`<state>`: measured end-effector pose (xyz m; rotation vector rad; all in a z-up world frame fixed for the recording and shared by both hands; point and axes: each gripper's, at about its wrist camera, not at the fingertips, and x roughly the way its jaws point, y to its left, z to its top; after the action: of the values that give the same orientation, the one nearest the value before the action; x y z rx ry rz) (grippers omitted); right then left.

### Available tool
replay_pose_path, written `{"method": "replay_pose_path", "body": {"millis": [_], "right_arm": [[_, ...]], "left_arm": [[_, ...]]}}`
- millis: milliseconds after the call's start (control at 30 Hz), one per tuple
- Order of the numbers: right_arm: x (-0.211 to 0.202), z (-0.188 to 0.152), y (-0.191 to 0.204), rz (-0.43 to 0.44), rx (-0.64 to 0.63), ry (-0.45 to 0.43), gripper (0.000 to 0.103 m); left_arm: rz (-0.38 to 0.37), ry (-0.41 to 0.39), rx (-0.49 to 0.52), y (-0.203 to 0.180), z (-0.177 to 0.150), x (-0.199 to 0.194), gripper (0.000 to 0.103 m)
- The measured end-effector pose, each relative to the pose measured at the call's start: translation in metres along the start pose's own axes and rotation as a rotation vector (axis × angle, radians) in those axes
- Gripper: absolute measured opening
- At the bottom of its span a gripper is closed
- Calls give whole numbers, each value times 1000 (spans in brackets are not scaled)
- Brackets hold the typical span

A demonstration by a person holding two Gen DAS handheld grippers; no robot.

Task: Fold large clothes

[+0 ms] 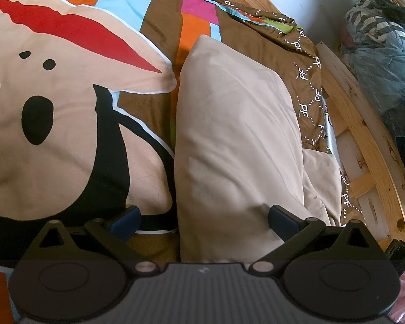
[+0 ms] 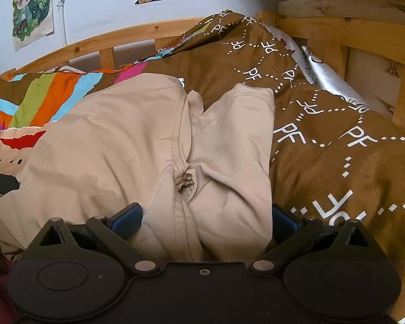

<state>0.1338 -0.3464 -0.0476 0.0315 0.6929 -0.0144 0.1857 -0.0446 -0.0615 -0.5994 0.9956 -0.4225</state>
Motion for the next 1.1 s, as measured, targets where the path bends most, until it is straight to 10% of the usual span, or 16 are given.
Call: {"method": "replay_pose_path", "body": {"millis": [333,600,933,1100], "right_arm": [[0,7,-1,24,31,16,101],[16,29,-6,115,78,72,98],[12,37,-9,207,147,27,29],[2,60,23,300,91,-65,25]], "left_arm": [[-106,-33,-85,12,32,4,102],[-104,125,-7,6,84,58,101],[14,121,163,-44,87,51,76],[3,22,250,-58,89,15,68]]}}
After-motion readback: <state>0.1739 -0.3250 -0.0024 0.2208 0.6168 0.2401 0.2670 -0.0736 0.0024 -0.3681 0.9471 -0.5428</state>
